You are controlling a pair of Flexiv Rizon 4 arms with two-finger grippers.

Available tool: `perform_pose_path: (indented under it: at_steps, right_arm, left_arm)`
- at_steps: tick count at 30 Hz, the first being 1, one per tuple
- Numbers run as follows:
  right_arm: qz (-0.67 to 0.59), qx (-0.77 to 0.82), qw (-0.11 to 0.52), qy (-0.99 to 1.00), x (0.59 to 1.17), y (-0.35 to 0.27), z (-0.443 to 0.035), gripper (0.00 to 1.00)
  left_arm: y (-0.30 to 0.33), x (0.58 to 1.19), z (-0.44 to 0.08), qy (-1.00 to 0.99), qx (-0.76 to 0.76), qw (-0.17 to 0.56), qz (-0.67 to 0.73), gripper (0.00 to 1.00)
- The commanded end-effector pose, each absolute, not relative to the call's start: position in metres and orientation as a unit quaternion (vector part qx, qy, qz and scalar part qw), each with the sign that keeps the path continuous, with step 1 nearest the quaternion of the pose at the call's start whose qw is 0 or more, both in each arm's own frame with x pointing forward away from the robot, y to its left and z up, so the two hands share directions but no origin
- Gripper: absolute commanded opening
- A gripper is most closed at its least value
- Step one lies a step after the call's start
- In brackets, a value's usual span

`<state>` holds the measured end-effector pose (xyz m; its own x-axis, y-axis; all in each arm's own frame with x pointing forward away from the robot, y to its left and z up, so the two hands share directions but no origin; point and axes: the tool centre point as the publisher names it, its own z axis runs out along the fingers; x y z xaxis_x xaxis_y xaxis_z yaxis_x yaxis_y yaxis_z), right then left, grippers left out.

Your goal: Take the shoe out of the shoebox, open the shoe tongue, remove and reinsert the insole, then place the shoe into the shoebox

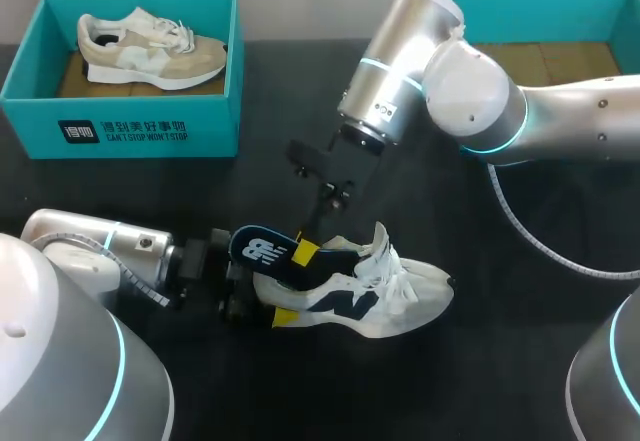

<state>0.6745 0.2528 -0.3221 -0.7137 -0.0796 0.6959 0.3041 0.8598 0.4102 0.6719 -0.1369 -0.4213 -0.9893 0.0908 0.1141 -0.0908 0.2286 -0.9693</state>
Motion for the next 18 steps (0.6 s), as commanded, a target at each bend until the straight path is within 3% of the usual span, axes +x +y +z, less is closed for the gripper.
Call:
perform_pose_path:
  at_steps: [1,9,18]
  right_arm:
    - [-0.265,-0.066,0.374,-0.886,0.6716,0.2510,-0.3293,0.42]
    - [-0.269,-0.068,0.371,-0.886,0.6668,0.2529,-0.3287,0.40]
    - [-0.273,-0.068,0.373,-0.884,0.6636,0.2589,-0.3328,0.32]
  left_arm:
    - [-0.1388,0.6731,-0.4235,-0.781,-0.001,0.074,0.620,0.00]
    - [-0.1388,0.6731,-0.4235,-0.781,-0.001,0.074,0.620,0.00]
    - [-0.1388,0.6731,-0.4235,-0.781,-0.001,0.074,0.620,0.00]
